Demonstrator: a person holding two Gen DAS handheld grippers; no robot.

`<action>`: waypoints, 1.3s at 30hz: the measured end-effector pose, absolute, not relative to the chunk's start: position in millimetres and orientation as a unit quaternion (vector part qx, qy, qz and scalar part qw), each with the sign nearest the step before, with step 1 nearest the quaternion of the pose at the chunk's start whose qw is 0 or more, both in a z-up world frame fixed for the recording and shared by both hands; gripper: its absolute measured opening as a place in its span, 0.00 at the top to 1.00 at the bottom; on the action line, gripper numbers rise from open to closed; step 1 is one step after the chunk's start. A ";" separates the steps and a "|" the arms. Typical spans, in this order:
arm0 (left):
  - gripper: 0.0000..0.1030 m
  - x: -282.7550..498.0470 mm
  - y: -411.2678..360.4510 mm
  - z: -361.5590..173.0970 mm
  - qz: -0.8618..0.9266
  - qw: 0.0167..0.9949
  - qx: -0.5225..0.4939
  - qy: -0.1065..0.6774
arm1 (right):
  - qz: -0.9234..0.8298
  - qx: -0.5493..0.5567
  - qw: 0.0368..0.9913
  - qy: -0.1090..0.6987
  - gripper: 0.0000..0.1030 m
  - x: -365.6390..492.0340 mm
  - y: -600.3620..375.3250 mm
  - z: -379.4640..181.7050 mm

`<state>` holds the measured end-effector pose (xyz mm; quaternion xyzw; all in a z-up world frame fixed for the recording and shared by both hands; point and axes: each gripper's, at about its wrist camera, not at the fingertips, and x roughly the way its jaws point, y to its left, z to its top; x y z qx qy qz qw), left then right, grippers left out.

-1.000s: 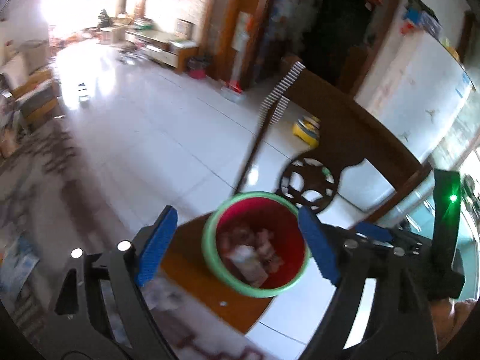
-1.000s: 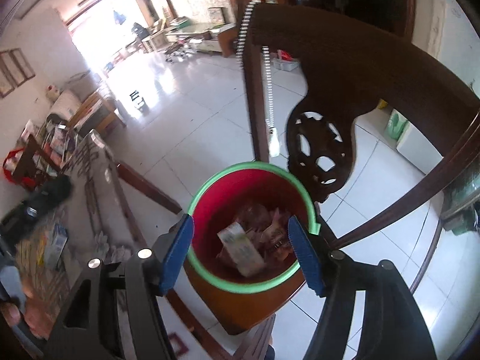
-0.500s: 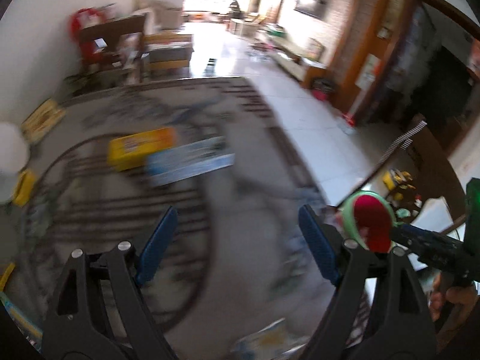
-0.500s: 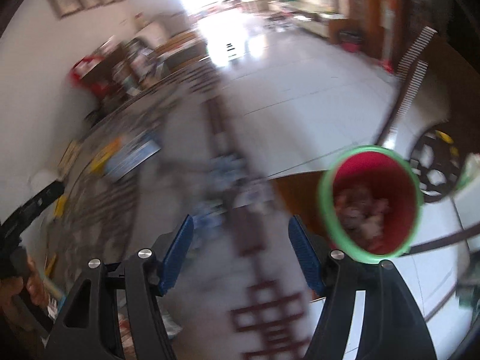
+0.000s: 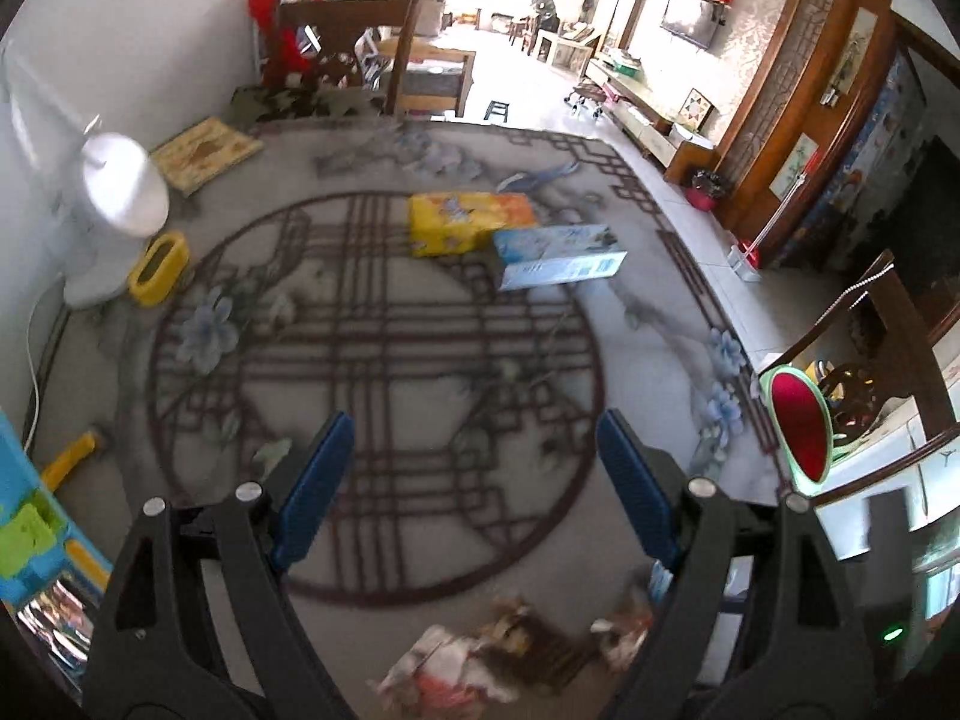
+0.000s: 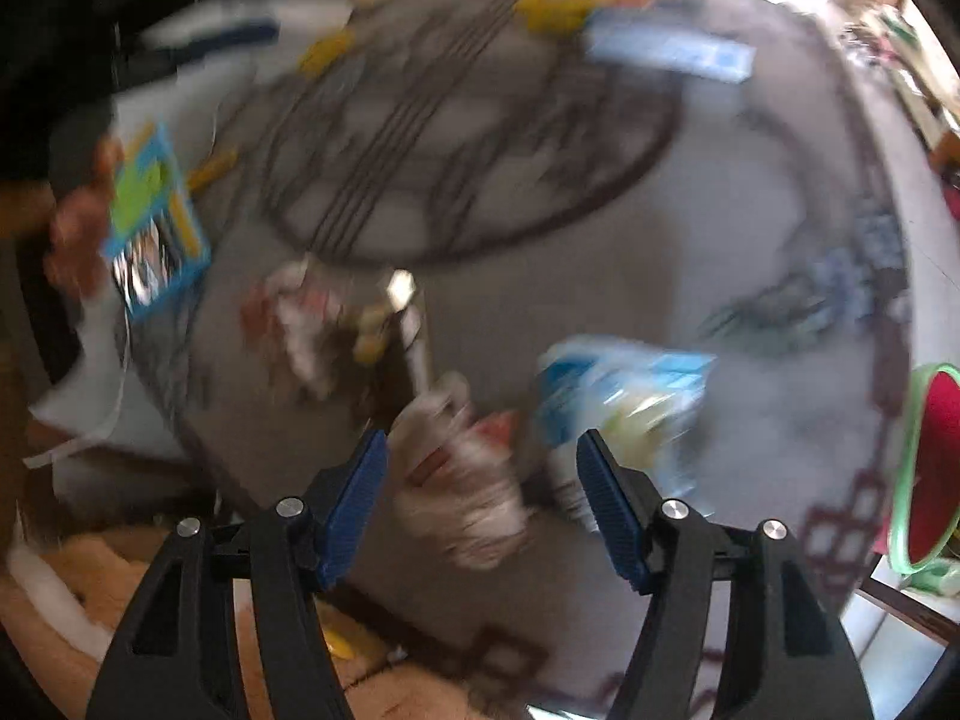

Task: Collect trash
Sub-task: 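Grasp the crumpled paper wrapper bundle with the right tool, then grasp the small brown box with the left tool while the right tool holds the wrapper bundle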

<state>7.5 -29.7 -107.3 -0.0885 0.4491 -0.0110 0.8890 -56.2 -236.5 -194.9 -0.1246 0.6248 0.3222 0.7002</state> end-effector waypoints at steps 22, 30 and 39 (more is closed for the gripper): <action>0.28 -60.4 -97.0 -217.6 -0.175 0.769 -0.117 0.604 | 0.158 0.000 0.800 0.579 0.60 -24.7 -273.0 -164.0; 0.28 -44.5 -101.3 -217.3 -0.125 0.826 -0.046 0.548 | 0.150 -0.009 0.794 0.589 0.59 -34.0 -265.5 -160.3; 0.28 -6.5 -30.4 -227.9 -0.016 0.840 -0.057 0.539 | 0.157 -0.019 0.796 0.584 0.59 -32.2 -249.2 -155.6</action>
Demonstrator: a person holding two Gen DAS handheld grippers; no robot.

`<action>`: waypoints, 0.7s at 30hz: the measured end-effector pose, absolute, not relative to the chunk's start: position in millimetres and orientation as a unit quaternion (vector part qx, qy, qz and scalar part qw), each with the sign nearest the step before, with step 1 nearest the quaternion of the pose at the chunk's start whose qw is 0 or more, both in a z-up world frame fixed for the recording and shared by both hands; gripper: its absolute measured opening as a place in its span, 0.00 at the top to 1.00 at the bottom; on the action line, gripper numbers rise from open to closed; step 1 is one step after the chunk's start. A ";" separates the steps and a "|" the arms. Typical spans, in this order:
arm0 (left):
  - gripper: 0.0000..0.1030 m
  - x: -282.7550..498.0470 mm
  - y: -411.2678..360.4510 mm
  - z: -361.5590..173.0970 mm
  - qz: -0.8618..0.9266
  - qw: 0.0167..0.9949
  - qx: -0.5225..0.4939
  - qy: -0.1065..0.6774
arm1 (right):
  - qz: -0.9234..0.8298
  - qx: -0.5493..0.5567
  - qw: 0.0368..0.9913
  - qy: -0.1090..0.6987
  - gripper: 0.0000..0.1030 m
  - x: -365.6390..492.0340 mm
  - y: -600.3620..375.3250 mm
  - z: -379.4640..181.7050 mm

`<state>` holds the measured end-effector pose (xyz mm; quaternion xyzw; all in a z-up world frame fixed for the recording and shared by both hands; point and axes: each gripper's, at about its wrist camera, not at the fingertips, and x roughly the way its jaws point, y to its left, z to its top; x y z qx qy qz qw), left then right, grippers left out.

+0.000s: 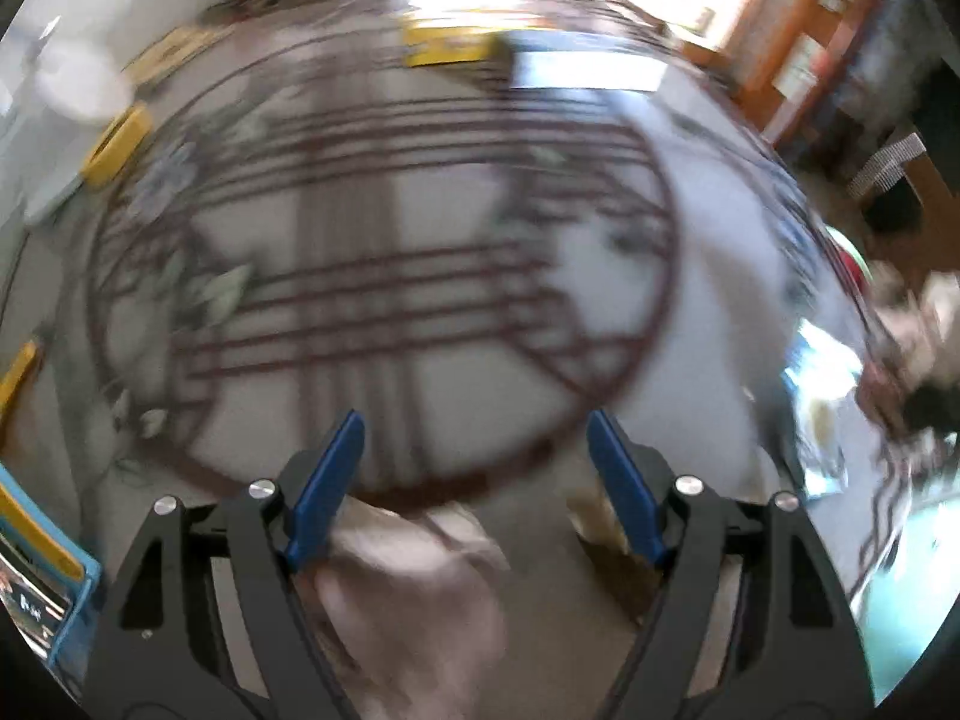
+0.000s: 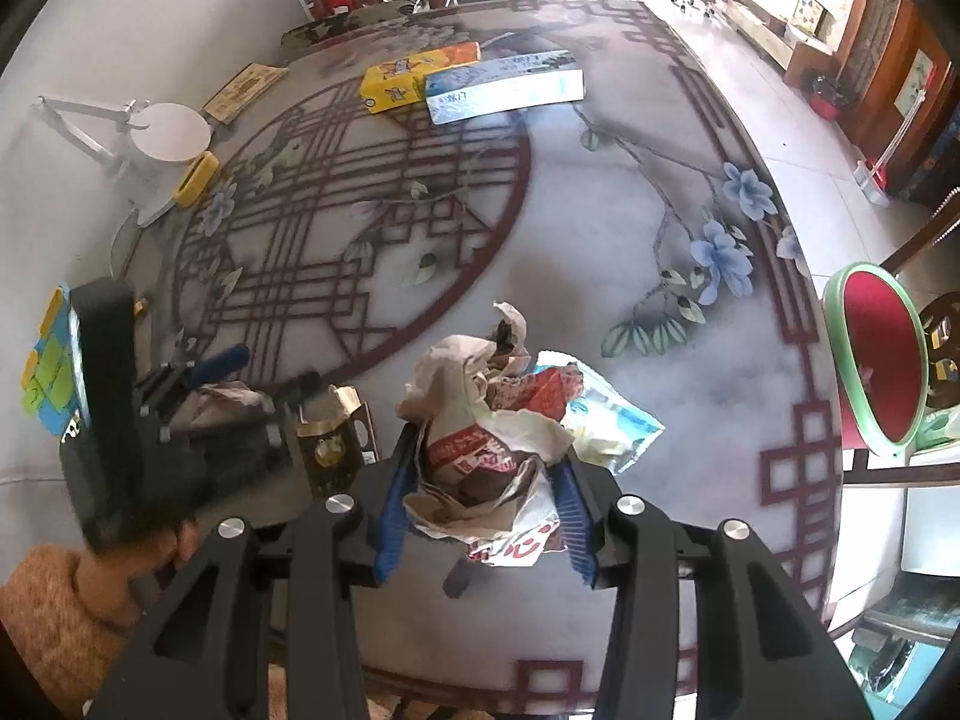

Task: Collect trash
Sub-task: 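Grasp the small brown box with the left tool while the right tool holds the wrapper bundle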

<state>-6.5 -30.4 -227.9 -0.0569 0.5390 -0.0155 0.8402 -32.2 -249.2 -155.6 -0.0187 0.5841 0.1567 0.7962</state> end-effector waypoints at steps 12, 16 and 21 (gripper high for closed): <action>0.25 -26.8 -82.1 -191.5 -0.073 0.847 -0.028 0.525 | 0.165 -0.025 0.793 0.586 0.58 -26.9 -233.1 -156.1; 0.24 -28.7 -72.9 -203.4 -0.068 0.818 -0.093 0.564 | 0.164 -0.021 0.792 0.588 0.58 -25.5 -232.5 -158.2; 0.24 -26.8 -91.8 -221.8 -0.085 0.801 -0.089 0.586 | 0.158 -0.012 0.793 0.588 0.58 -23.7 -237.1 -159.1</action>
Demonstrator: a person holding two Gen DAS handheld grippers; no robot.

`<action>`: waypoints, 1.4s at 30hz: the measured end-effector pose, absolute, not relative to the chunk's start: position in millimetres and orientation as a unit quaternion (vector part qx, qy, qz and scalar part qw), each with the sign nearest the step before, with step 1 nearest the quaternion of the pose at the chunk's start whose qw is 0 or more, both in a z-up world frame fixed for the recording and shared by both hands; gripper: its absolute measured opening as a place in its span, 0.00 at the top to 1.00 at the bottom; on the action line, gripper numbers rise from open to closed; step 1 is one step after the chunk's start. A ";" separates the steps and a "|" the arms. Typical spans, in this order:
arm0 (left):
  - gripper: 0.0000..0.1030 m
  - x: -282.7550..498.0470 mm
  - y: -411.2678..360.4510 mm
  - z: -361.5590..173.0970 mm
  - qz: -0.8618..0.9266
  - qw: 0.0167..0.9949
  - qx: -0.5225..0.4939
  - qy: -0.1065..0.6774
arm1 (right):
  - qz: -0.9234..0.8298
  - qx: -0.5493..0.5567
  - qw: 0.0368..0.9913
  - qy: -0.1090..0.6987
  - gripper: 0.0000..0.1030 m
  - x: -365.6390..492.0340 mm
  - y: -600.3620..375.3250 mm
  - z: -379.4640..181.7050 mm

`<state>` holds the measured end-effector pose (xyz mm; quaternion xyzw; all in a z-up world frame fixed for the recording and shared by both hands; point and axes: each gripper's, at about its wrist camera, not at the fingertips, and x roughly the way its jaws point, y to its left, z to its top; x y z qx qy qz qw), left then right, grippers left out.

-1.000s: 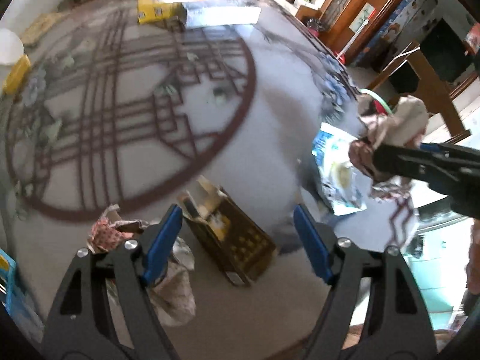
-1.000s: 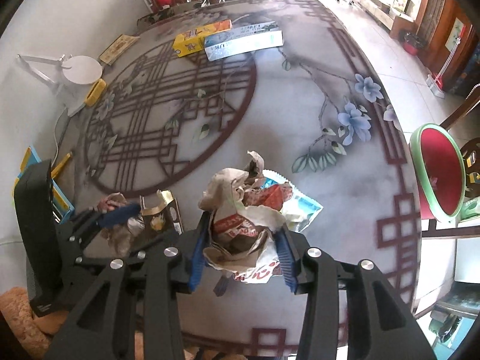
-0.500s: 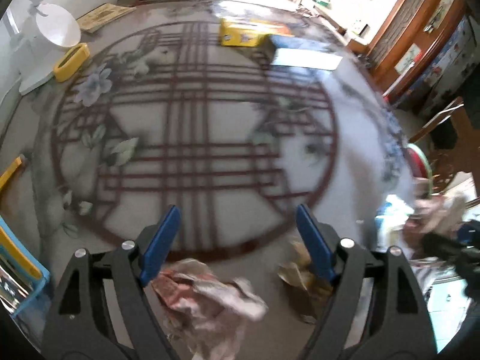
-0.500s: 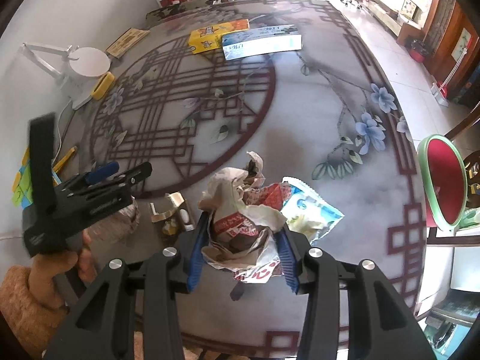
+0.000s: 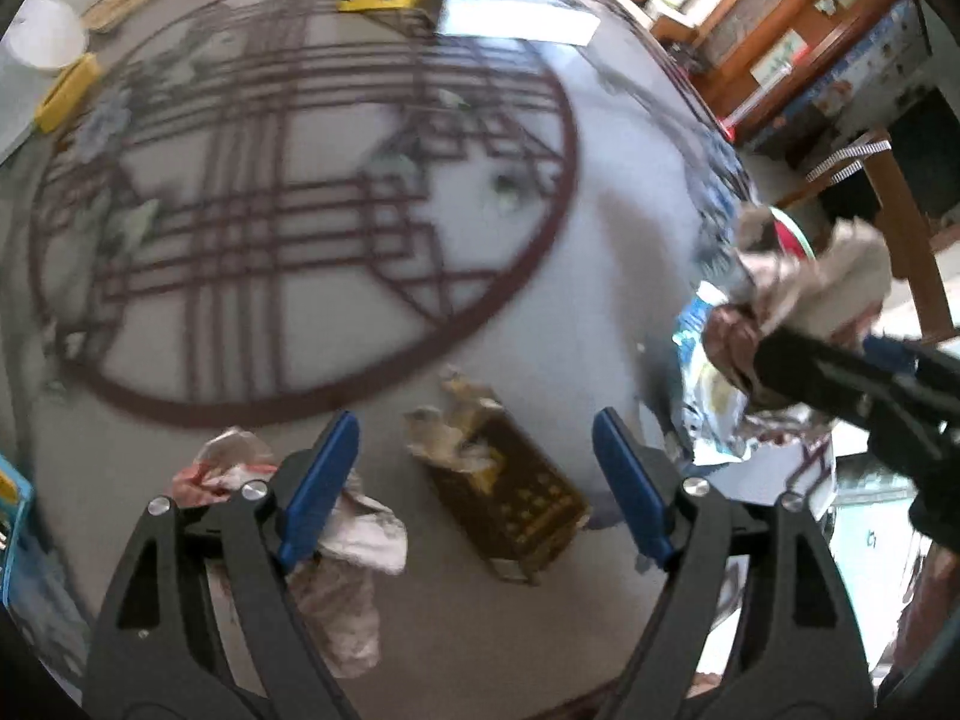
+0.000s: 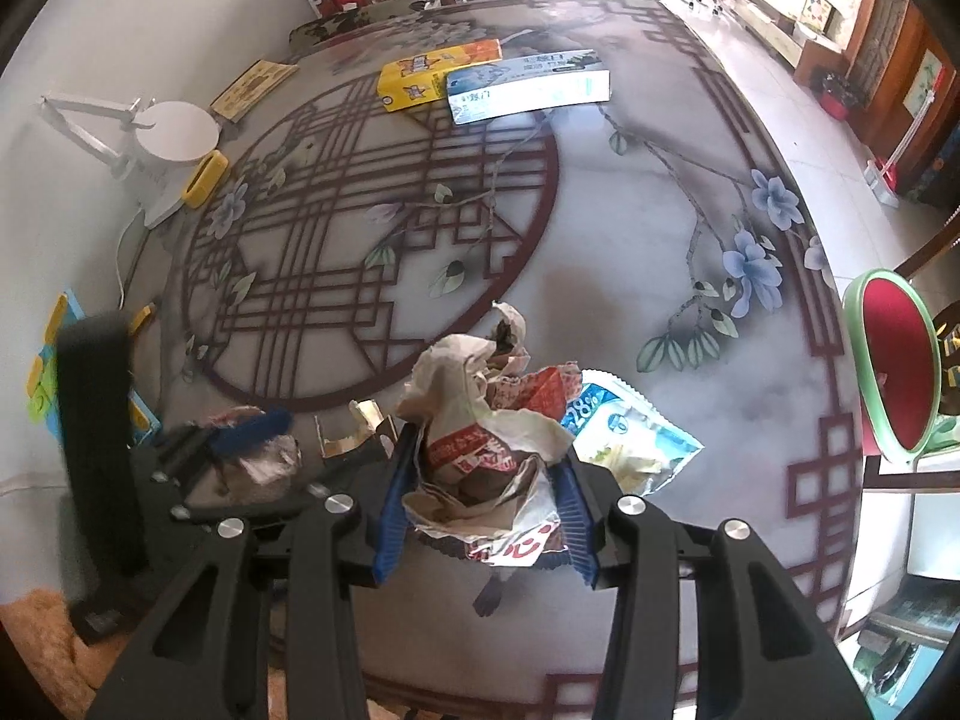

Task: Collect trash
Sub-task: 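Grasp the small brown box with the left tool while the right tool holds the wrapper bundle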

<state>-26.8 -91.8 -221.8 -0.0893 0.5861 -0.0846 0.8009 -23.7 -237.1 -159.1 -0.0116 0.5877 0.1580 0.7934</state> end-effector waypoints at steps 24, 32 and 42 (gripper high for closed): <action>0.20 -33.3 -170.9 -210.5 -0.144 0.786 -0.041 0.600 | 0.100 0.029 0.806 0.583 0.58 -18.3 -298.7 -156.8; 0.17 -29.5 -177.4 -233.9 -0.129 0.780 0.002 0.612 | 0.078 0.048 0.813 0.575 0.58 -17.7 -323.0 -151.6; 0.33 -26.2 -188.1 -235.7 -0.167 0.786 0.023 0.594 | 0.069 0.065 0.814 0.574 0.58 -17.2 -332.3 -151.9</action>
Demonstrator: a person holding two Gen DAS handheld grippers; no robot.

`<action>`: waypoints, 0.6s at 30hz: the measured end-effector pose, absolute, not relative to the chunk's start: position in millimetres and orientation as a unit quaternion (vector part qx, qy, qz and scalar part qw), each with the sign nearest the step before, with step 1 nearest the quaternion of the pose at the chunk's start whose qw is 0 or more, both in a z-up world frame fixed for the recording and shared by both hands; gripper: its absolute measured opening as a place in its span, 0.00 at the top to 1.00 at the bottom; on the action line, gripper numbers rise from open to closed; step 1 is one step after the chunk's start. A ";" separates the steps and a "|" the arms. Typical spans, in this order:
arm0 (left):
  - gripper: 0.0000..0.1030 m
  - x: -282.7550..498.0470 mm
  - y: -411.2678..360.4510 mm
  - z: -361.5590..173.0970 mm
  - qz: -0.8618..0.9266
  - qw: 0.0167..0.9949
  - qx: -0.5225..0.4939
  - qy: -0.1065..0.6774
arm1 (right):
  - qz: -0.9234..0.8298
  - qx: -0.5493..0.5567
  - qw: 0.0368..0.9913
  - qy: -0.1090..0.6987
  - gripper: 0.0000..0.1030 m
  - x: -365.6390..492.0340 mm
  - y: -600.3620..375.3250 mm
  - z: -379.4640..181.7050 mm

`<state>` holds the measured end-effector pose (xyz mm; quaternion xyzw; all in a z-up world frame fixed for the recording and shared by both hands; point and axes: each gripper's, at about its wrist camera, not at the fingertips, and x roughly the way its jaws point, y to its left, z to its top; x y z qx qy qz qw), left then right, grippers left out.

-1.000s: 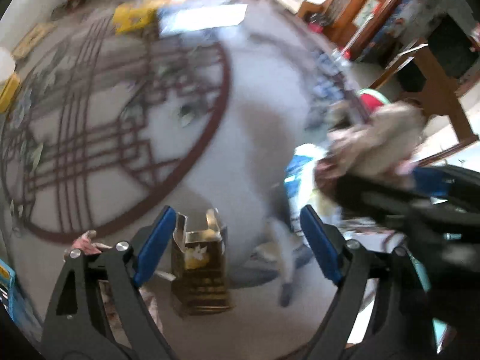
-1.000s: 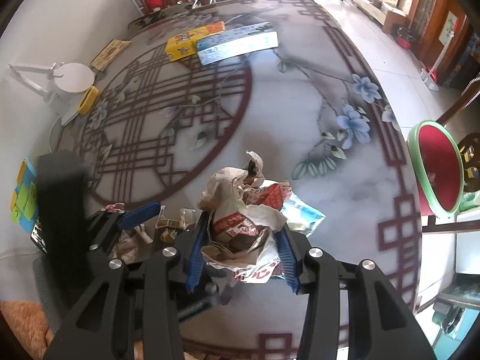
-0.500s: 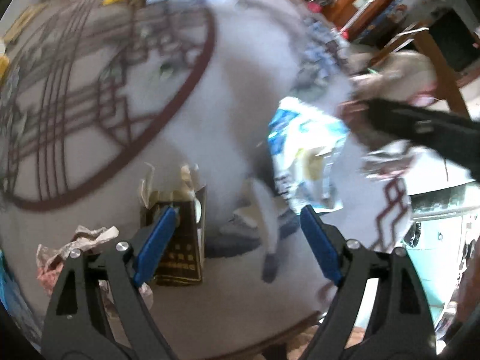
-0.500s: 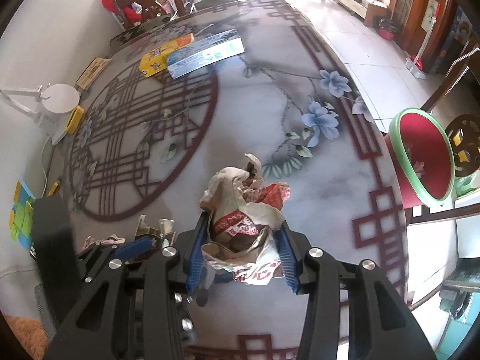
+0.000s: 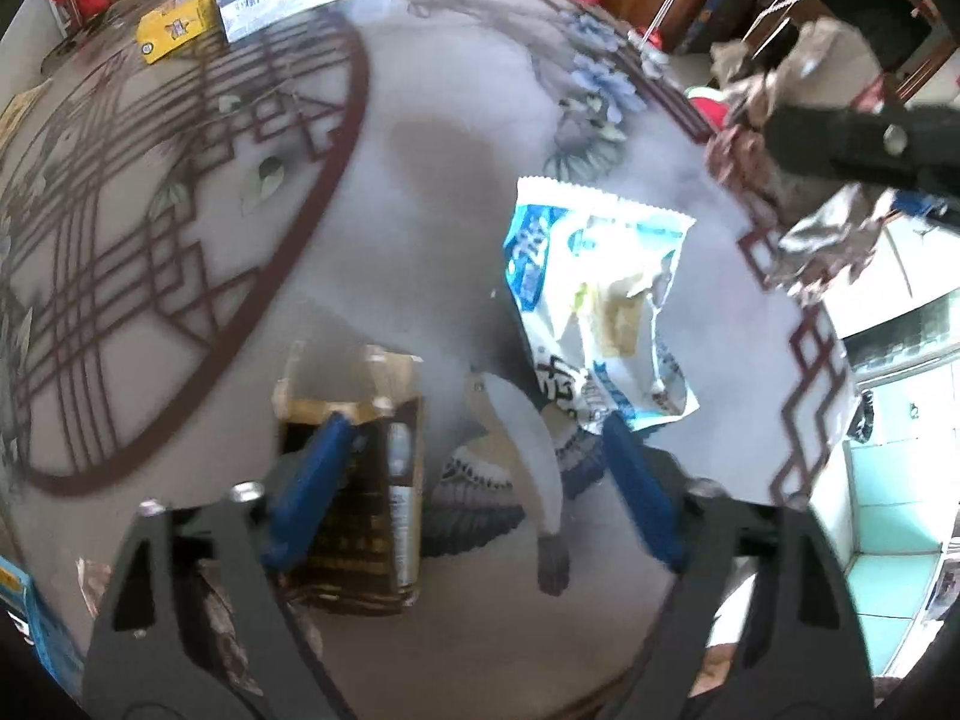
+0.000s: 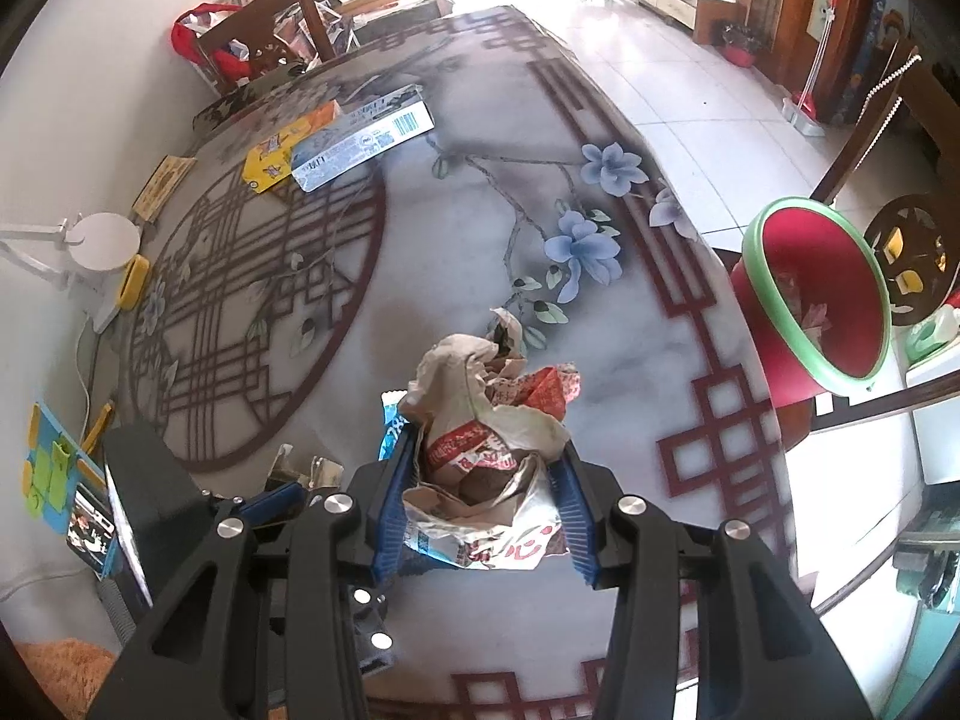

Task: Collect trash
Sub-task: 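Grasp the small brown box with the left tool while the right tool holds the wrapper bundle, then lift the brown box with the left tool while the right tool carries the wrappers toward the bucket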

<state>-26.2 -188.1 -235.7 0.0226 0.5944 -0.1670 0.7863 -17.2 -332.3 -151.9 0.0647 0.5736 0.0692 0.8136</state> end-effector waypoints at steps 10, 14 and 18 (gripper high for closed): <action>0.95 -5.2 -134.8 -221.0 -0.202 0.786 -0.094 0.576 | 0.075 0.068 0.815 0.570 0.58 -11.6 -326.5 -149.6; 0.95 7.2 -114.3 -210.6 -0.206 0.793 -0.120 0.561 | 0.077 0.068 0.818 0.566 0.58 -11.0 -324.9 -145.6; 0.74 4.8 -113.6 -198.1 -0.236 0.795 -0.094 0.551 | 0.077 0.073 0.819 0.564 0.57 -11.8 -326.0 -145.1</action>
